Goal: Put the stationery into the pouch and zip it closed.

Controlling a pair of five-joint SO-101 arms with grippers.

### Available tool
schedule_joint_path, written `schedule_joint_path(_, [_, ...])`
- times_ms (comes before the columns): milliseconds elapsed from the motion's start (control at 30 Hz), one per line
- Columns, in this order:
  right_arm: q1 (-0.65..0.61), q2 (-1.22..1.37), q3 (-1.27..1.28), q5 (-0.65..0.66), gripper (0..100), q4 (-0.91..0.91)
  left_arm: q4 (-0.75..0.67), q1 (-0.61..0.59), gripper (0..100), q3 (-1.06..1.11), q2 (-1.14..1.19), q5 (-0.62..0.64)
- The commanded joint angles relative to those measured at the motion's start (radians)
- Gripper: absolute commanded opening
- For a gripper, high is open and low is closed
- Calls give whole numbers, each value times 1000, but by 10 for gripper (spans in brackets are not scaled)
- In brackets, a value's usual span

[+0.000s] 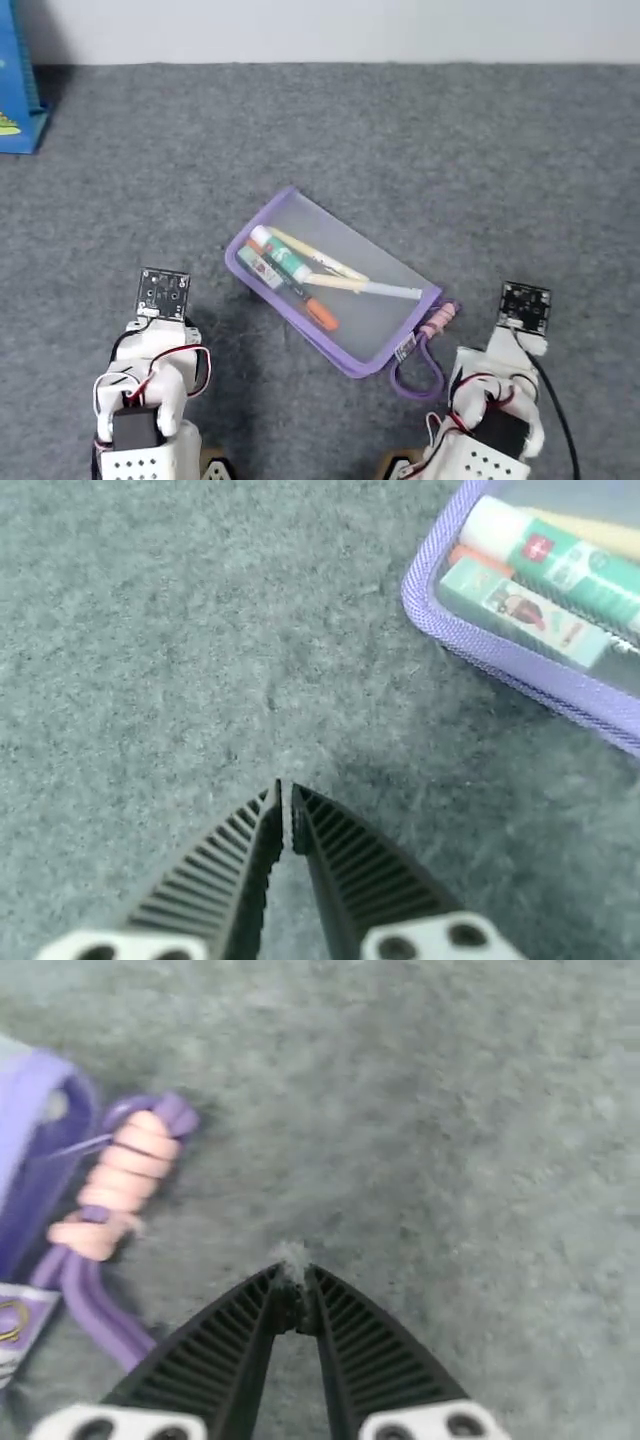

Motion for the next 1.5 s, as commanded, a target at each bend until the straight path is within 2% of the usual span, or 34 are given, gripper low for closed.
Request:
schedule_joint_path(0, [53,-7,18,12,8,8,8,-9,14,-12,-14,-6])
schedule_joint_path(133, [59,-12,18,9,8,68,8,-9,14,-12,-14,-6])
schedule_joint_path(567, [56,-12,18,2,9,67,8,-8,14,-12,-14,-6])
schedule_joint_path(633, [56,-12,18,-37,9,67,8,-8,14,-12,-14,-6])
schedule_joint_path(800, [56,-12,18,-233,9,68,8,-8,14,-12,-14,-6])
schedule_joint_path(1467, [62,-12,18,-238,9,68,8,-8,14,-12,-14,-6])
